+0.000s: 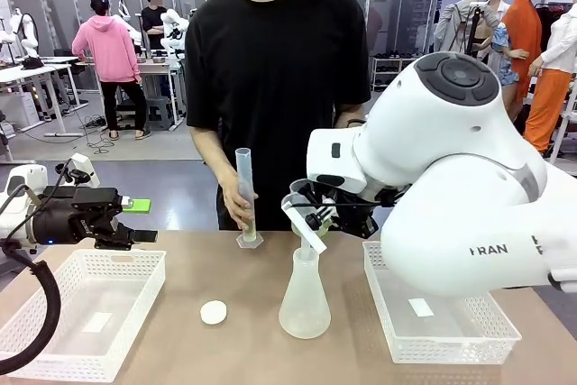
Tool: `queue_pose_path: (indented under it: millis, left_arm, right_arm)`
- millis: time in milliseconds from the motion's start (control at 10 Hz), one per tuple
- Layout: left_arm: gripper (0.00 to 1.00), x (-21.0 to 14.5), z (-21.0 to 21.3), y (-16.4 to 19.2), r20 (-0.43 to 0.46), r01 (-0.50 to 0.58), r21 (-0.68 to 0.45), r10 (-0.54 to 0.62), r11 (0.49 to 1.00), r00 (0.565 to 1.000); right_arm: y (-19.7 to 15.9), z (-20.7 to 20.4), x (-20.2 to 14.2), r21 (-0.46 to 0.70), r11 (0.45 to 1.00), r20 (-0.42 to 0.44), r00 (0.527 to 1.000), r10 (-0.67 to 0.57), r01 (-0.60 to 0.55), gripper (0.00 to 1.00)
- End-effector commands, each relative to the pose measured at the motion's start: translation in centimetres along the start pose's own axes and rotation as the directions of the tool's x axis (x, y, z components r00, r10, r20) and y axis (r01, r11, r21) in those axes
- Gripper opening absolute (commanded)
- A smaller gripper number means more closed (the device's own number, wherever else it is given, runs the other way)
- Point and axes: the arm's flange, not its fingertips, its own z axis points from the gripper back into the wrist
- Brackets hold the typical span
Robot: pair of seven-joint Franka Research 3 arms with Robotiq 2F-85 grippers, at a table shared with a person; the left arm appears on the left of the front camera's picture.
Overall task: Prepare the solutions needed for the experiment.
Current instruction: Pick up the Plastic Funnel and insert it into the Big flask.
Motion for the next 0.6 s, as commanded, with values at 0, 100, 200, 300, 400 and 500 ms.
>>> queue_pose_path:
  millis: [0, 100, 200, 300, 400, 500]
  left_arm:
    - [1.0, 0.0, -0.1, -0.2, -0.005, 0.004, 0.011, -0.004, 1.0, 1.0]
    - [1.0, 0.0, -0.1, -0.2, -0.005, 0.004, 0.011, -0.004, 1.0, 1.0]
    - [1.0, 0.0, -0.1, -0.2, -0.005, 0.004, 0.011, -0.004, 1.0, 1.0]
    - [1.0, 0.0, -0.1, -0.2, -0.005, 0.004, 0.011, -0.004, 1.0, 1.0]
    - [1.0, 0.0, -0.1, -0.2, -0.005, 0.004, 0.011, -0.004, 1.0, 1.0]
    - [1.0, 0.0, -0.1, -0.2, -0.005, 0.004, 0.011, -0.004, 1.0, 1.0]
  right_arm:
    - [0.5, -0.7, -0.5, 0.001, 1.0, 0.023, 1.0, 0.009, -0.009, 0.04]
    - [0.7, -1.0, -0.5, 0.007, 1.0, 0.032, 0.999, 0.005, -0.006, 0.04]
    - [0.8, -1.4, -0.5, 0.013, 1.0, 0.038, 0.999, 0.005, -0.006, 0.04]
    - [1.0, -1.9, -0.5, 0.013, 1.0, 0.047, 0.999, 0.005, -0.006, 0.04]
    - [1.1, -2.3, -0.5, 0.019, 1.0, 0.049, 0.999, -0.001, 0.0, 0.04]
    - [1.2, -2.7, -0.5, 0.024, 1.0, 0.054, 0.999, -0.002, 0.001, 0.04]
